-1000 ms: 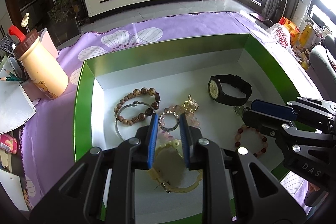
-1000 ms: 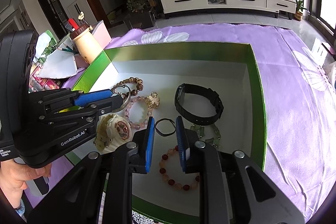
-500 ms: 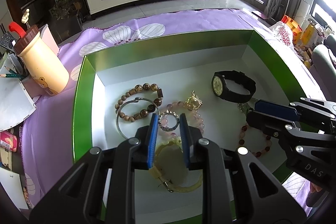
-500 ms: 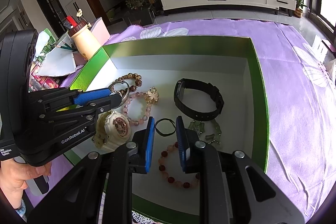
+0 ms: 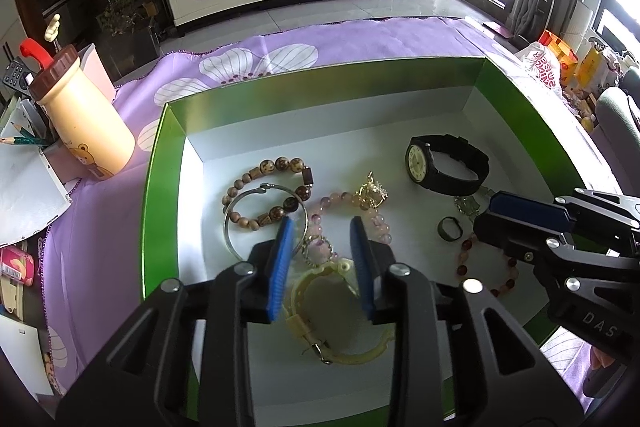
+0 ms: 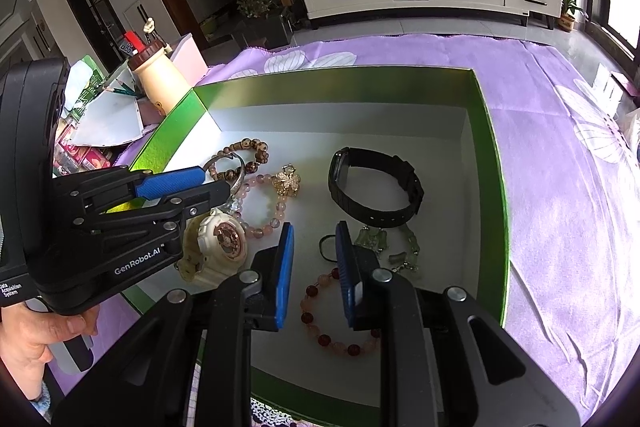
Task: Organize jewelry
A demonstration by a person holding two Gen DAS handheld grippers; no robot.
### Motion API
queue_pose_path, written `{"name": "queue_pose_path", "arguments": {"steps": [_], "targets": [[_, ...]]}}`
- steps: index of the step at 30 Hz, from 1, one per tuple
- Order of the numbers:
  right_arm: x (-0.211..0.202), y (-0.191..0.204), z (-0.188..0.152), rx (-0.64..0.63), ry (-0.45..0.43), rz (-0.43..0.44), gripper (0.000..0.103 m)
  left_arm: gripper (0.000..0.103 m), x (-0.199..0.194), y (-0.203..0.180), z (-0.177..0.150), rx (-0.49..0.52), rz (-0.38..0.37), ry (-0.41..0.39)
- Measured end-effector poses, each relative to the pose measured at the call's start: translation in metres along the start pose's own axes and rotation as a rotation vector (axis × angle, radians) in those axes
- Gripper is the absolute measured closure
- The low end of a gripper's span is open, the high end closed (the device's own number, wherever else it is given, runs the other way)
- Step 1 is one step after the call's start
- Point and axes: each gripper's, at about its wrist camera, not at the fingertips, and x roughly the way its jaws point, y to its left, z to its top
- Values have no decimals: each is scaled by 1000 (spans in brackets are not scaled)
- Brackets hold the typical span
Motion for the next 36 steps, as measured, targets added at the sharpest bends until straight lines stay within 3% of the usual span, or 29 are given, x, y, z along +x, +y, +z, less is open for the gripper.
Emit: {"name": "queue_pose_path", "arguments": {"steps": [6,9,11,15,22,31,36], "targets": [[-12,1,-1,-2,-21,-2,81,53,-10,1,-1,-8,5,-20],[-20,2,-1,-6,-34,-10,79,39,-17,2,-1,-12,13,-29],[-26,3,-1,-5,-46,-15,64,33,-23,3,-1,-19,19,-38],[-40,6,-2,-12,-73,-38,57,24,-40,5,-1,-30,35,-59],[-68,8,-3,4,-123,-72,30,4,-72,1,-3,-25,90,-105],[-97,13,-1,-1,-149,-109,1,2,-111,6,-4,-76,109,-150],[-109,23,-1,-45,-160,-134,1,2,-123,9,0,-118,113,-128]]}}
